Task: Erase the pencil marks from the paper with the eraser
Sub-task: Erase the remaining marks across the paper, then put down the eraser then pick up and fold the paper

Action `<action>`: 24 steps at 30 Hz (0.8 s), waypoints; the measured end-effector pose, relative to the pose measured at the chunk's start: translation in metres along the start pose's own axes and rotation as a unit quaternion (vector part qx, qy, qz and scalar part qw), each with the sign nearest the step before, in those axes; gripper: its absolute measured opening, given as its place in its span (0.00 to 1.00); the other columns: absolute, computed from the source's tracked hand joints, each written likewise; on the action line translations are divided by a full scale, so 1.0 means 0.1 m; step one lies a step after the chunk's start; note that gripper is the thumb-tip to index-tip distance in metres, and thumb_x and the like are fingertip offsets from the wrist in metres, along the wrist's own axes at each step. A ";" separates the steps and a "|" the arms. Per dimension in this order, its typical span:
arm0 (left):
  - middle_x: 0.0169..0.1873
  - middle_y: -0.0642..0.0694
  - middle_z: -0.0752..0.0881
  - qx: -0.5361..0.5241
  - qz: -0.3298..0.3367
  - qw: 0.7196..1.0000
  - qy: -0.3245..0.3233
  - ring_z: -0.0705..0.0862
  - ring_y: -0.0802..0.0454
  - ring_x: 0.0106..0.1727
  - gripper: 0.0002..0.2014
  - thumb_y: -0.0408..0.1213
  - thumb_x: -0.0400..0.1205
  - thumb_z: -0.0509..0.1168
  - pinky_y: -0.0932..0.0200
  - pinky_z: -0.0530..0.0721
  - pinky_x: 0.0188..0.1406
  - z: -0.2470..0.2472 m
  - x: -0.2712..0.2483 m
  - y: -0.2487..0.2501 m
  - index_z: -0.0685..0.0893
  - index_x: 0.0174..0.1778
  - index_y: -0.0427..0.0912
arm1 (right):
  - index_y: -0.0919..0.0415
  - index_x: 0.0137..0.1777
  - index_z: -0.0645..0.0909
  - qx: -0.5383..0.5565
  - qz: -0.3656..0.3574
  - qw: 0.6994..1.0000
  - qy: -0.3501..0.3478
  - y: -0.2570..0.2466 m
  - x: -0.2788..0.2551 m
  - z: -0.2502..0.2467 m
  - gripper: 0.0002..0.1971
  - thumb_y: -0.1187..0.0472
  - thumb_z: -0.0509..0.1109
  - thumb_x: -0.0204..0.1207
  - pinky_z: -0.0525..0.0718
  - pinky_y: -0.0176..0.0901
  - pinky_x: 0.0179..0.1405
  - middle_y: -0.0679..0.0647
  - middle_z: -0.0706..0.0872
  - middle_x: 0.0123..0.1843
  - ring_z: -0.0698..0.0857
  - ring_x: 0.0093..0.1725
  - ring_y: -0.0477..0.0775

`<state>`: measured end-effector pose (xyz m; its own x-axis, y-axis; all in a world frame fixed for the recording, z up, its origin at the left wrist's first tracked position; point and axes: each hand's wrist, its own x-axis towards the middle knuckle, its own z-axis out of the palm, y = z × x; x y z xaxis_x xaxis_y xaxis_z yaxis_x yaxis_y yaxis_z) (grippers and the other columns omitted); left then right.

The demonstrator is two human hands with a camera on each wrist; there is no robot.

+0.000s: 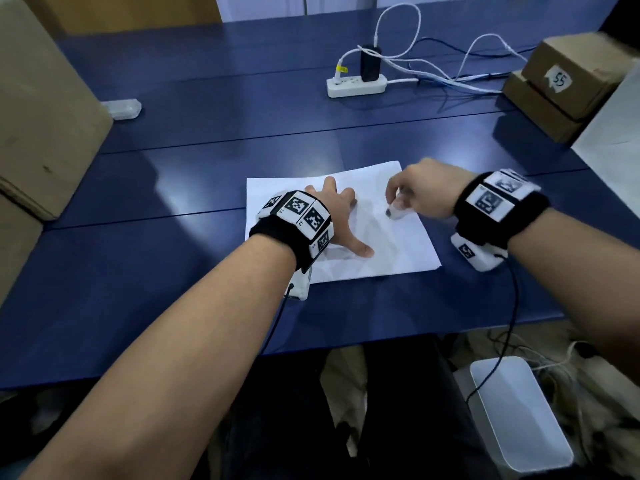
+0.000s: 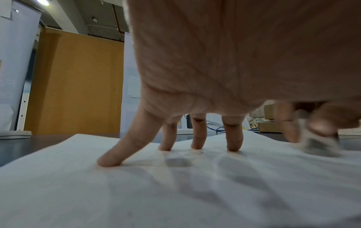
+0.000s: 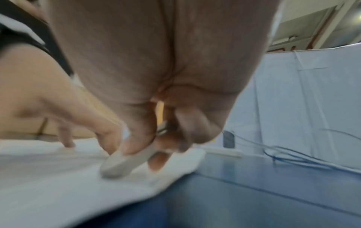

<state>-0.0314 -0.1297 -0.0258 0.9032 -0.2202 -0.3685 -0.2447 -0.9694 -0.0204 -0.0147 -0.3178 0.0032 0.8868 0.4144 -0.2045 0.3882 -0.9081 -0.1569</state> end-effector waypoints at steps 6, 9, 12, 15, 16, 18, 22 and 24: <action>0.71 0.44 0.67 -0.006 -0.008 1.000 0.001 0.75 0.37 0.65 0.55 0.78 0.55 0.71 0.40 0.79 0.60 0.04 -0.01 -0.02 0.68 0.77 0.54 | 0.48 0.44 0.88 0.004 -0.038 0.996 -0.077 -0.08 -0.23 0.12 0.11 0.66 0.70 0.74 0.83 0.44 0.50 0.42 0.90 0.39 0.84 0.46 0.48; 0.72 0.44 0.66 -0.011 -0.011 1.000 -0.001 0.76 0.36 0.66 0.57 0.79 0.54 0.71 0.38 0.79 0.63 0.04 -0.03 -0.01 0.67 0.77 0.55 | 0.49 0.45 0.88 0.010 -0.051 0.993 -0.105 -0.12 -0.35 0.19 0.12 0.68 0.69 0.74 0.82 0.42 0.48 0.41 0.89 0.37 0.83 0.42 0.43; 0.74 0.45 0.65 -0.022 -0.008 1.000 0.001 0.75 0.38 0.68 0.55 0.78 0.57 0.71 0.39 0.78 0.65 0.04 -0.07 -0.02 0.67 0.78 0.55 | 0.48 0.46 0.88 0.053 -0.035 0.994 -0.089 -0.03 -0.37 0.20 0.08 0.64 0.72 0.75 0.78 0.41 0.46 0.42 0.88 0.38 0.82 0.42 0.42; 0.77 0.45 0.63 -0.035 -0.005 0.999 0.011 0.71 0.38 0.73 0.55 0.76 0.60 0.71 0.38 0.74 0.70 0.08 -0.11 -0.03 0.64 0.81 0.56 | 0.45 0.51 0.87 0.124 -0.004 0.992 -0.026 0.14 -0.43 0.20 0.06 0.56 0.75 0.76 0.77 0.40 0.50 0.44 0.88 0.45 0.84 0.47 0.46; 0.78 0.44 0.63 -0.042 -0.004 0.999 0.018 0.69 0.37 0.75 0.55 0.76 0.61 0.71 0.37 0.73 0.71 0.09 -0.12 -0.04 0.63 0.82 0.55 | 0.46 0.52 0.87 0.155 0.021 0.988 0.013 0.21 -0.45 0.18 0.07 0.55 0.76 0.75 0.77 0.39 0.51 0.44 0.88 0.46 0.85 0.48 0.46; 0.79 0.44 0.63 -0.052 0.002 0.998 0.029 0.64 0.37 0.79 0.54 0.75 0.65 0.69 0.35 0.69 0.74 0.12 -0.16 -0.05 0.61 0.84 0.53 | 0.50 0.49 0.88 0.202 0.084 0.972 0.092 0.35 -0.48 0.16 0.05 0.54 0.77 0.74 0.76 0.38 0.48 0.46 0.88 0.43 0.85 0.45 0.47; 0.81 0.47 0.64 -0.107 -0.020 0.991 0.081 0.60 0.42 0.82 0.53 0.77 0.67 0.65 0.31 0.65 0.75 0.08 -0.28 -0.12 0.61 0.84 0.52 | 0.59 0.47 0.87 0.302 0.205 0.921 0.135 0.67 -0.51 0.18 0.03 0.62 0.76 0.75 0.77 0.36 0.33 0.51 0.85 0.33 0.80 0.31 0.49; 0.77 0.44 0.70 -0.155 -0.038 0.981 0.114 0.66 0.41 0.79 0.48 0.73 0.69 0.67 0.38 0.68 0.76 0.03 -0.35 -0.26 0.66 0.82 0.50 | 0.66 0.51 0.83 0.377 0.253 0.882 0.128 0.79 -0.50 0.20 0.04 0.71 0.71 0.77 0.82 0.39 0.25 0.60 0.83 0.31 0.79 0.27 0.55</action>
<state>-0.0574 -0.0965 -0.0154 0.9785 -0.1311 -0.1594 -0.0870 -0.9624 0.2575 -0.0337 -0.4091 -0.0187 0.9635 -0.1479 -0.2232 -0.2655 -0.6354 -0.7252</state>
